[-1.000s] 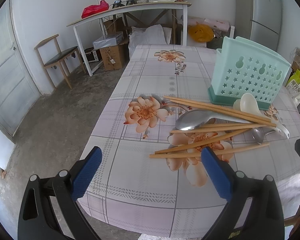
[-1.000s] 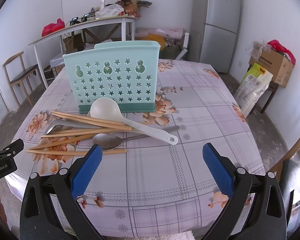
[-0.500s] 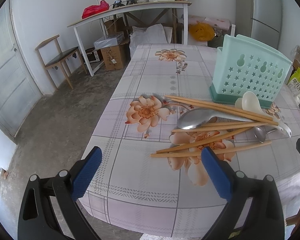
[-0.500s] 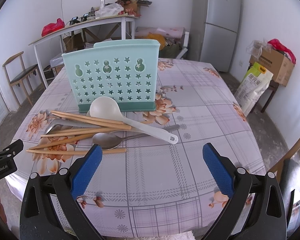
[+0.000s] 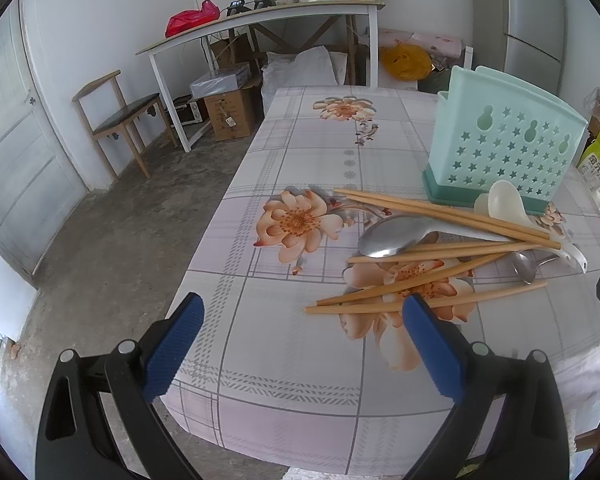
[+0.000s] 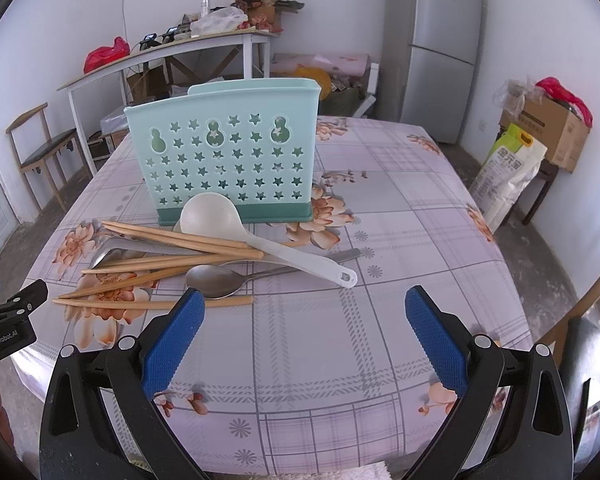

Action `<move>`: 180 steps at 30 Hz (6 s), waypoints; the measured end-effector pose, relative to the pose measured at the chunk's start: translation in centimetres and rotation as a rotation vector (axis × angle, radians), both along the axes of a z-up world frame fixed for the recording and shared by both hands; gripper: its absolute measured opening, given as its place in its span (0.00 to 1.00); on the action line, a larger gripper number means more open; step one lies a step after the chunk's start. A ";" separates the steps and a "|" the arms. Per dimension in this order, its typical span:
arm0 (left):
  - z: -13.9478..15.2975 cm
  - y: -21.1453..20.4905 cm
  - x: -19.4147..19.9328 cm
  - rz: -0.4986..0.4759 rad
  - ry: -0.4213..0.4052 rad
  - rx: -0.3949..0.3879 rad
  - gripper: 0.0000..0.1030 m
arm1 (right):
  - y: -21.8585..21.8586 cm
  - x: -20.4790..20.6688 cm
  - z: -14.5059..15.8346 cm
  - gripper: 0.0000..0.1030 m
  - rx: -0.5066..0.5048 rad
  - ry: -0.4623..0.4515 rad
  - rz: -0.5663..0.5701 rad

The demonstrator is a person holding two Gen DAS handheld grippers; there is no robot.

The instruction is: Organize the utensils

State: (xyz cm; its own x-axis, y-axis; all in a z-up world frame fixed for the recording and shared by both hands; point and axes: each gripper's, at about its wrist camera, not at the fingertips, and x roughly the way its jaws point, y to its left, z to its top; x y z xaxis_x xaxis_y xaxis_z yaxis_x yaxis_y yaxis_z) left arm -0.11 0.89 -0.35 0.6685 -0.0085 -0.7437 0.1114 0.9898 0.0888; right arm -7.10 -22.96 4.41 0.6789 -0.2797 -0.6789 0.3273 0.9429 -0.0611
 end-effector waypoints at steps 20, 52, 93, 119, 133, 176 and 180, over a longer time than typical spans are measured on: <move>-0.6 2.9 -0.4 -0.025 -0.008 0.009 0.95 | 0.0 0.0 0.1 0.93 -0.006 -0.001 -0.008; -3.0 -2.8 5.4 -0.413 0.050 0.014 0.49 | 0.6 2.7 -2.7 0.93 0.025 0.019 0.112; -3.2 -2.1 11.8 -0.453 0.096 -0.320 0.15 | 2.1 4.1 -4.5 0.93 0.027 0.066 0.120; -1.3 2.6 8.5 -0.348 0.093 -0.527 0.02 | -2.7 11.7 -1.1 0.60 0.276 0.067 0.315; -1.7 3.3 8.3 -0.345 0.104 -0.527 0.02 | 0.2 15.9 -4.5 0.26 0.160 0.178 0.415; 6.4 3.0 3.3 -0.454 -0.171 -0.457 0.01 | -0.3 9.0 4.0 0.00 -0.012 -0.212 0.321; 9.1 3.6 3.1 -0.441 -0.235 -0.482 0.01 | -0.9 8.9 4.3 0.00 0.021 -0.244 0.308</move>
